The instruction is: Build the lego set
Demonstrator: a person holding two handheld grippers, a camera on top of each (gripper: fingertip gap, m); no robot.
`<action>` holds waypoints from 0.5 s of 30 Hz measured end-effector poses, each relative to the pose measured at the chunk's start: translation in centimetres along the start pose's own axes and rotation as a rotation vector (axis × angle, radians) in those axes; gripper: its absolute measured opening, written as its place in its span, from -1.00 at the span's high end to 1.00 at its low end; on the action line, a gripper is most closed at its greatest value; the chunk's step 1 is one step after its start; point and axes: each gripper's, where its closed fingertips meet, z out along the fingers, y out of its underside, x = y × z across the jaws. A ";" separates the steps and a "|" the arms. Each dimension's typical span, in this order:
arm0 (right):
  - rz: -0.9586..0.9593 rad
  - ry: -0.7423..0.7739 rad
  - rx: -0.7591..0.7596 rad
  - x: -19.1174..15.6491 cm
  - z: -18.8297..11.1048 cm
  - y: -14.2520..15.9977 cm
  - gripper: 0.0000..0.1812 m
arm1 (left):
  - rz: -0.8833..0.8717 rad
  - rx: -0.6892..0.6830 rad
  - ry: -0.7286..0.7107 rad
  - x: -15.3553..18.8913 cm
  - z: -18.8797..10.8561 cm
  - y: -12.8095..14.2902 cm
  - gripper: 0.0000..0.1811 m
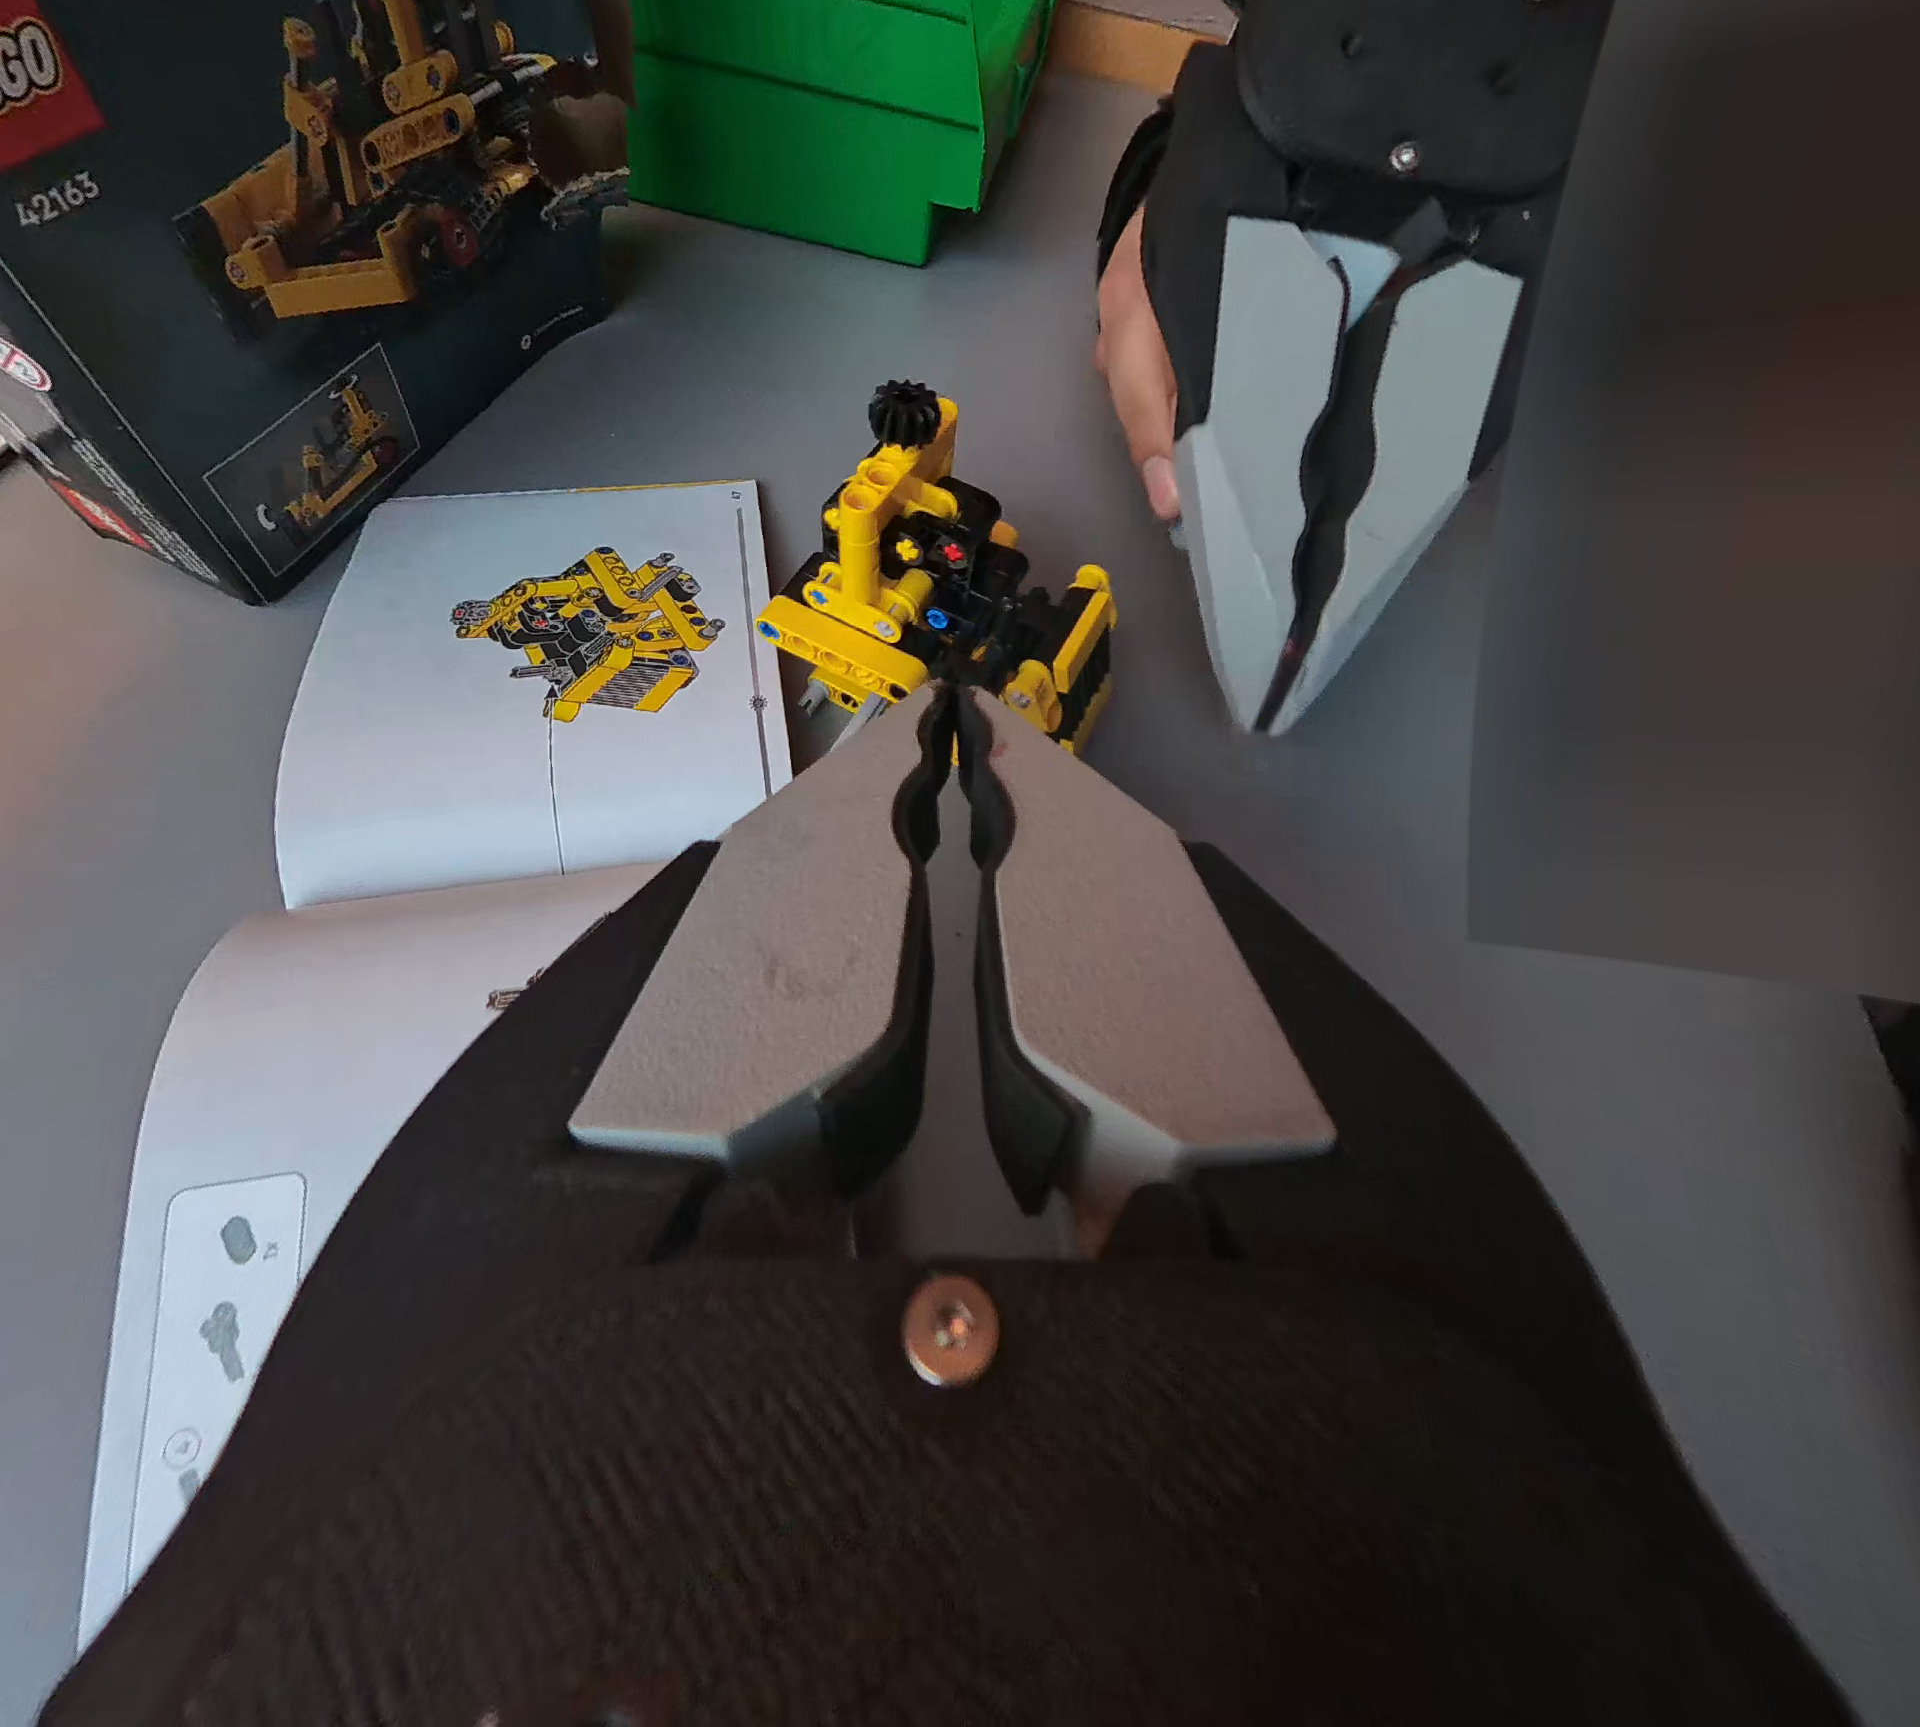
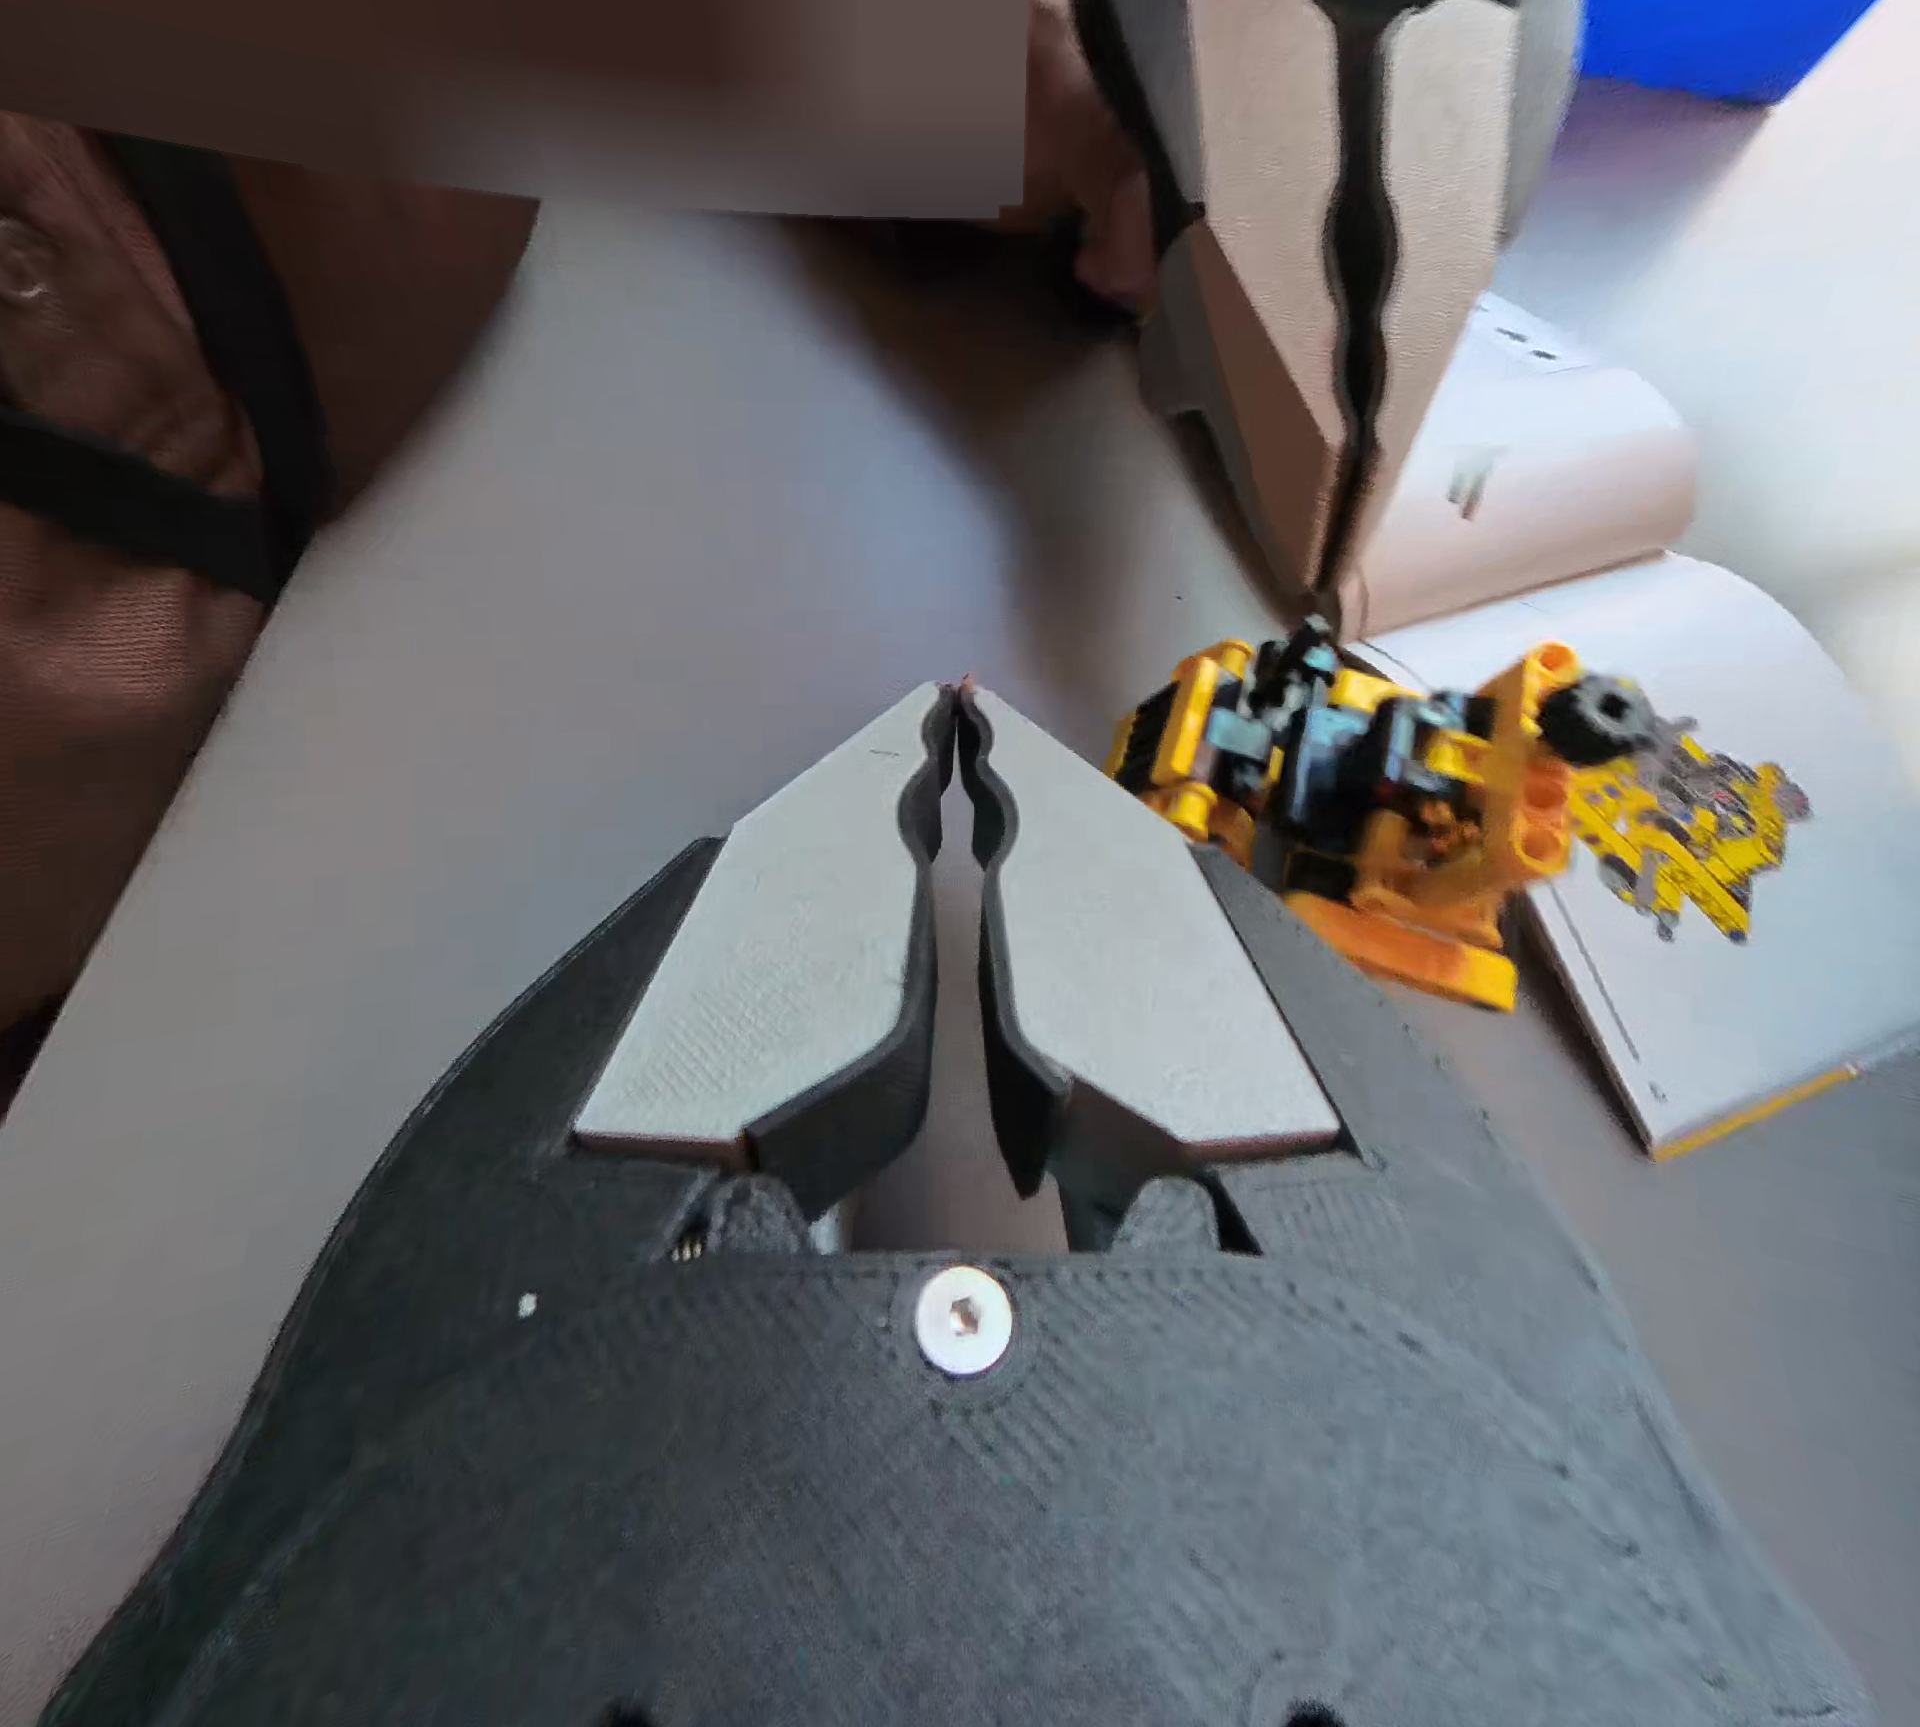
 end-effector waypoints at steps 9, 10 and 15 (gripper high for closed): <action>0.203 0.260 0.149 4.9 -4.4 0.2 0.84 | -0.030 -0.043 0.005 -0.3 0.1 0.7 1.00; 0.203 0.296 0.140 5.4 -4.4 0.4 0.85 | -0.032 -0.052 0.005 -0.4 0.2 0.7 1.00; 0.120 0.457 0.078 6.3 -4.6 0.9 1.00 | -0.033 -0.042 0.094 0.6 0.1 0.6 1.00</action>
